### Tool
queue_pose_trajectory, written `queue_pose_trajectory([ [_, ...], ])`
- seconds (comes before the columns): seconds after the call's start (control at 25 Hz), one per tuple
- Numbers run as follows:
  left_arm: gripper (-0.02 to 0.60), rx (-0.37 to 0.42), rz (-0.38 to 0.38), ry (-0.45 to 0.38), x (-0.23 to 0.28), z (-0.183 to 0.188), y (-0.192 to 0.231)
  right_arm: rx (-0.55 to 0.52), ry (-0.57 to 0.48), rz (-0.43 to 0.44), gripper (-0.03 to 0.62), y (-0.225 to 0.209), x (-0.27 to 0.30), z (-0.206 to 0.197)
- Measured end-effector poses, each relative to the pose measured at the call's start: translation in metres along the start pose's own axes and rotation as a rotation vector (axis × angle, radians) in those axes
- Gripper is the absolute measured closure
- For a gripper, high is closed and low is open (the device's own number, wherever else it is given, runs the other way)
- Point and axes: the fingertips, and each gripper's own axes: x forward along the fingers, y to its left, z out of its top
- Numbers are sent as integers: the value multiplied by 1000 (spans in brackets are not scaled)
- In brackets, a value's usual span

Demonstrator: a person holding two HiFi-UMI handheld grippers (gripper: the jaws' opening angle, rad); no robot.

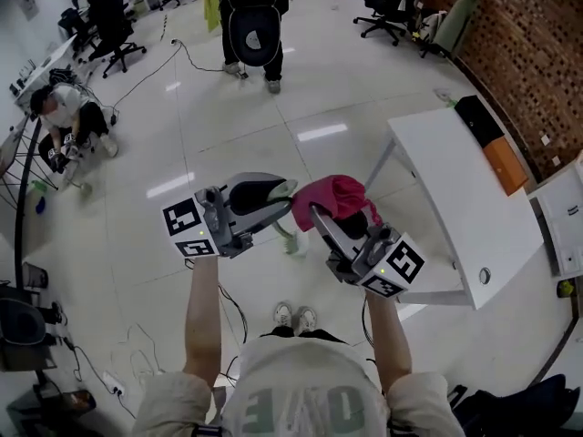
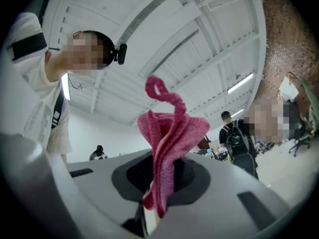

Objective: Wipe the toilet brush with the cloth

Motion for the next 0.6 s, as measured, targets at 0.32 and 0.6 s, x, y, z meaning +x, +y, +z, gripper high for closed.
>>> queue_pose_trajectory([
  [0.32, 463, 36, -77, -44, 9, 35, -32, 137, -64, 166, 563, 30, 19, 2],
  [0.6, 463, 63, -89, -61, 13, 53, -38, 124, 48, 121, 563, 27, 22, -43],
])
